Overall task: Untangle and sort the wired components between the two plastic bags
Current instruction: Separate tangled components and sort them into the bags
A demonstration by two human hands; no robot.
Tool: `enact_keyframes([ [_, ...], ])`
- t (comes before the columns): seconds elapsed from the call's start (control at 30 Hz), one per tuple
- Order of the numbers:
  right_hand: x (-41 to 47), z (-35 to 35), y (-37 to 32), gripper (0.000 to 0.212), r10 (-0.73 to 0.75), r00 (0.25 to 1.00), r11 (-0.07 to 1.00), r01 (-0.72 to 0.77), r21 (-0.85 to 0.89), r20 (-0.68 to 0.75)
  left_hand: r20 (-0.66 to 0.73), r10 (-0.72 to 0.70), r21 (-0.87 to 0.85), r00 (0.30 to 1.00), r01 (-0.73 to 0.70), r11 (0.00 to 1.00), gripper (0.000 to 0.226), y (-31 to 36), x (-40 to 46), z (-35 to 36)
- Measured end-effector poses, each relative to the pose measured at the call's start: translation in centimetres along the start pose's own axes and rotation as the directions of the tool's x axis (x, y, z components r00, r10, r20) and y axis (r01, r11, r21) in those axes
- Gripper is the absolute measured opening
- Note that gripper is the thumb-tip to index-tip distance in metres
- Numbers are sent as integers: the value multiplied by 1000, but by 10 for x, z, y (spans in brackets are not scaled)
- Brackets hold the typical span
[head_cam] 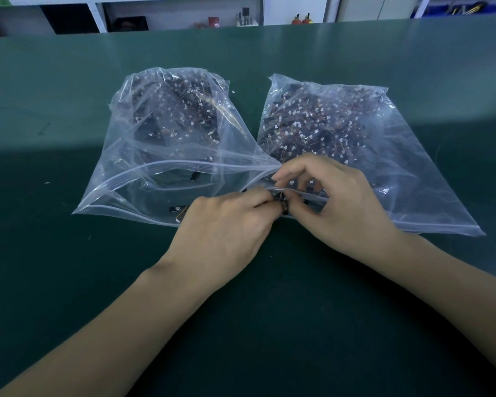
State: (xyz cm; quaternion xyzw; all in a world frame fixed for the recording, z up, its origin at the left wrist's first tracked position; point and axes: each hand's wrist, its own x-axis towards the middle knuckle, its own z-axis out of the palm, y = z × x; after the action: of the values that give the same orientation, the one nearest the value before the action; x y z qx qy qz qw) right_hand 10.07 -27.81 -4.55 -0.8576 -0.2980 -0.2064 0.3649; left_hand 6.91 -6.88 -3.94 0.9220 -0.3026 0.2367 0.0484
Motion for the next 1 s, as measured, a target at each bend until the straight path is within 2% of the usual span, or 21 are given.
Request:
enact_keyframes([
  [0.13, 0, 1, 1, 34, 15, 1000, 1000, -15, 2, -4, 103, -19, 62, 994, 12, 998, 47, 11, -2, 1],
  [0.2, 0, 1, 1, 34, 17, 1000, 1000, -17, 5, -6, 119, -43, 73, 992, 35, 997, 56, 12, -2, 1],
  [0.27, 0, 0, 1, 32, 11, 1000, 1000, -11, 7, -7, 74, -59, 12, 996, 58, 998, 54, 11, -1, -1],
  [0.3, 1, 0, 1, 31, 3, 1000, 1000, -3, 10, -11, 36, -68, -73, 997, 71, 995, 50, 9, 0, -2],
  [0.37, 1, -1, 2, 30, -6, 1000, 1000, 7, 11, -21, -48, -144, -300, 988, 123, 946, 37, 3, 0, -3],
  [0.43, 1, -1, 2, 29, -4, 1000, 1000, 4, 5, -24, -116, -239, -381, 964, 179, 907, 34, -6, 0, -3],
  [0.5, 1, -1, 2, 28, 2, 1000, 1000, -2, 2, -23, -116, -318, -279, 941, 276, 920, 42, -16, -1, -3],
  [0.6, 0, -1, 2, 27, 12, 999, 1000, -12, 0, -30, -21, -395, -106, 919, 391, 914, 48, -29, -4, 0],
  [0.77, 0, 0, 2, 26, 11, 1000, 1000, -11, -1, -23, 49, -435, -7, 899, 436, 900, 31, -54, -2, -2],
  [0.9, -1, 1, 2, 26, 11, 1000, 1000, -11, 0, -26, 234, -515, 59, 824, 517, 854, 40, -65, -3, 0],
  [1.0, -1, 1, 2, 26, 10, 1000, 1000, -10, 7, -24, 391, -512, 96, 765, 519, 849, 55, -67, 0, 2],
])
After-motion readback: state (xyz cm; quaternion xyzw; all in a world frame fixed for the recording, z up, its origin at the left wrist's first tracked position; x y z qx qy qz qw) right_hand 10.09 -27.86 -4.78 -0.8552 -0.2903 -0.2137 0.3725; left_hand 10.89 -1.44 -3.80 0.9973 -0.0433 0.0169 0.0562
